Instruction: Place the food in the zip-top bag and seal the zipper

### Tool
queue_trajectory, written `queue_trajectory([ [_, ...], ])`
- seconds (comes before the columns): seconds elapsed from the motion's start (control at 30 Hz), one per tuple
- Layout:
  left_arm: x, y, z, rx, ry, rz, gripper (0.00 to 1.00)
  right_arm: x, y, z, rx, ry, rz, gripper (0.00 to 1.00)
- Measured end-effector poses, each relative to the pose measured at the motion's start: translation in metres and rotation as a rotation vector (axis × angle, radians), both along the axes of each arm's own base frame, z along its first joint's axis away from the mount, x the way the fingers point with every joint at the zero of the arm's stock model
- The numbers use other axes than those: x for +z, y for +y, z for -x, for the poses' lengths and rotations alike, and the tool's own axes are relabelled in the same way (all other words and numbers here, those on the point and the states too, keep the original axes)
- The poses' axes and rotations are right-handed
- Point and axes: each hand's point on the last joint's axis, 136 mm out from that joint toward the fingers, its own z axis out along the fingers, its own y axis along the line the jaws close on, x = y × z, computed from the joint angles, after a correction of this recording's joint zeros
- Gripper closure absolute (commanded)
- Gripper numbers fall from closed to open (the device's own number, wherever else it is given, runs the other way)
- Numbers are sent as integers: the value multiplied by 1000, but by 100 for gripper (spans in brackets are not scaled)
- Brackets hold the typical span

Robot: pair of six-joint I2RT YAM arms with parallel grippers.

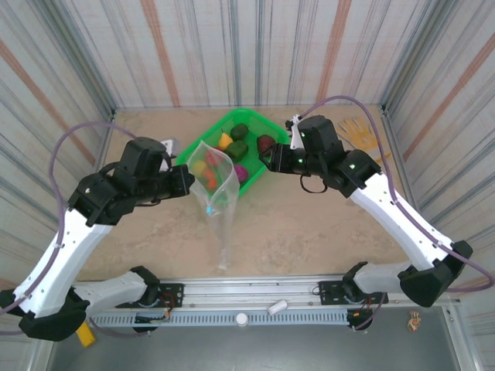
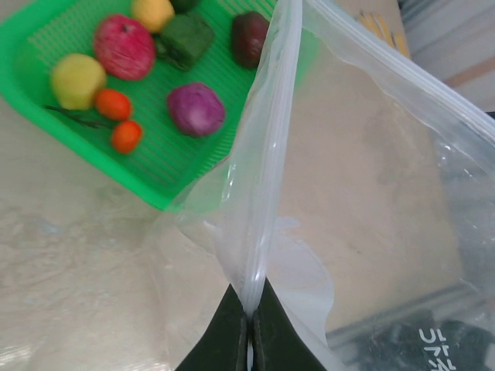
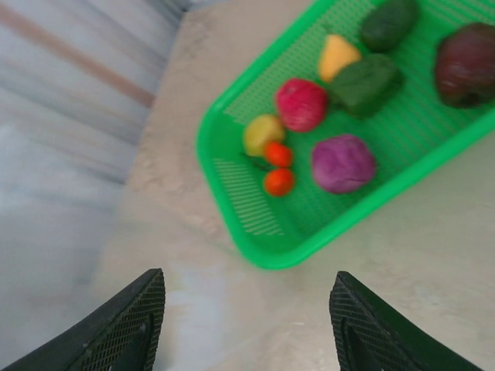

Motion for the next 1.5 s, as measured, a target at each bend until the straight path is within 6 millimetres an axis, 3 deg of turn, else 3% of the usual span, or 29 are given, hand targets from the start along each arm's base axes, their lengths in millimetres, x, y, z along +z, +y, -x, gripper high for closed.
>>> queue_trajectory([
  [0.2,8,35,2,78,-56,-55,100,-71,-11,-54,-126,107,130,15],
  [0.47,-6,53,-18,118,-60,-115,100,-181,-13,-125,-243,262,253,18],
  [0.53,-14,53,-27,115,-40,-113,100,-198,-16,-142,-283,285,266,20],
  [0.63,-27,47,-38,93,-14,-106,100,-214,-35,-168,-372,304,276,22],
  [0.77,-33,37,-40,40,-13,-80,100,-218,-78,-204,-493,306,266,25],
  [0.87,-32,33,-40,17,-27,-63,100,-221,-105,-217,-551,315,254,28],
  [1.0,-33,28,-40,0,-30,-45,100,-230,-129,-215,-616,336,273,37],
  [1.1,-33,25,-41,-10,-34,-33,100,-240,-145,-195,-675,365,322,40],
  [1.27,-35,18,-45,-30,-22,-14,100,-235,-183,-137,-818,402,392,43],
  [1.5,-50,-1,-52,-76,45,55,100,-205,-232,-60,-997,356,404,41],
])
